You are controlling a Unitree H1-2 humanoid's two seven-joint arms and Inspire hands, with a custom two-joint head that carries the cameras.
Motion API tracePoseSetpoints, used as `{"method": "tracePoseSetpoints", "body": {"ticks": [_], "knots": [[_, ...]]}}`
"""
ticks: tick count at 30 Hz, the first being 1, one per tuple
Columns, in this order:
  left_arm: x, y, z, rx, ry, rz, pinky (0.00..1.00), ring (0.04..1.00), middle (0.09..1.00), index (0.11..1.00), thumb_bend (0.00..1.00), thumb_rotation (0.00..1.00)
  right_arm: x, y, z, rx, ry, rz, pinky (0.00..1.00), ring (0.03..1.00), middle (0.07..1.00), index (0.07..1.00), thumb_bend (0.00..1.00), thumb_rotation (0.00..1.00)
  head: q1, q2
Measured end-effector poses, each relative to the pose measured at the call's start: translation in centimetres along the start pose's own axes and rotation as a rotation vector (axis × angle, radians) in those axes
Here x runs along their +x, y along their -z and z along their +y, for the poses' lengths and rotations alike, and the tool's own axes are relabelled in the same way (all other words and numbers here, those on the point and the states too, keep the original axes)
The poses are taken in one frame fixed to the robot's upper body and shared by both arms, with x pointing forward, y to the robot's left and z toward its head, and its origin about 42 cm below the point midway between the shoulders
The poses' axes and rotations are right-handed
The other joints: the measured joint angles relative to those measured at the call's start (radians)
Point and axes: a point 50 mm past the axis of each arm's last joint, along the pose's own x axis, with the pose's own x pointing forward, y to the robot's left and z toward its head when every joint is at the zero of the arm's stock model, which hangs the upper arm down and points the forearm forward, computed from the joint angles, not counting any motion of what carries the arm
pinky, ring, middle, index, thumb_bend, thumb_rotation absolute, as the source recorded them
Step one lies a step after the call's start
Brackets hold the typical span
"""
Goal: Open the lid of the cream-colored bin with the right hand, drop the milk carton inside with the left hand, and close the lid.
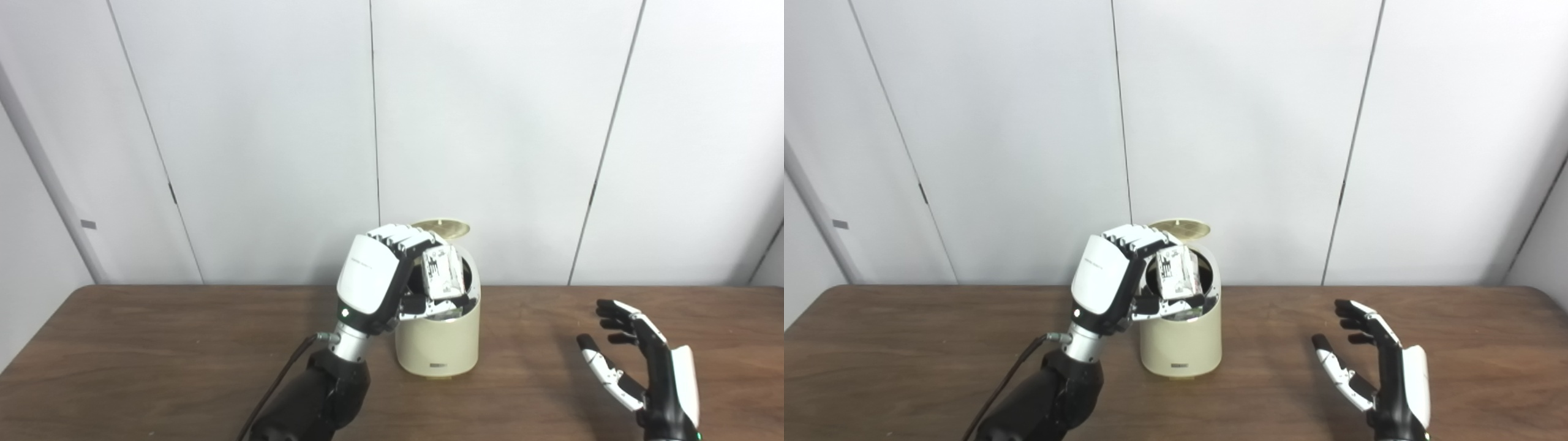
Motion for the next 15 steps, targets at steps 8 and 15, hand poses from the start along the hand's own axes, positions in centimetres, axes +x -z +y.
{"method": "tracePoseSetpoints", "body": {"ticks": [8, 15], "knots": [[-0.08, 0.08, 0.03, 0.026, 0.001, -0.014, 0.44, 0.453, 0.455, 0.503, 0.50, 0.00, -0.06, -0.03, 0.03, 0.007, 0.001, 0.005, 0.59, 0.675, 0.704, 0.723, 0.25, 0.42, 0.002, 0.000], [0.01, 0.54, -0.03, 0.043, 0.003, -0.021, 0.43, 0.451, 0.458, 0.499, 0.50, 0.00, -0.08, -0.03, 0.07, 0.012, -0.002, 0.007, 0.58, 0.671, 0.701, 0.720, 0.25, 0.42, -0.003, 0.003]]}}
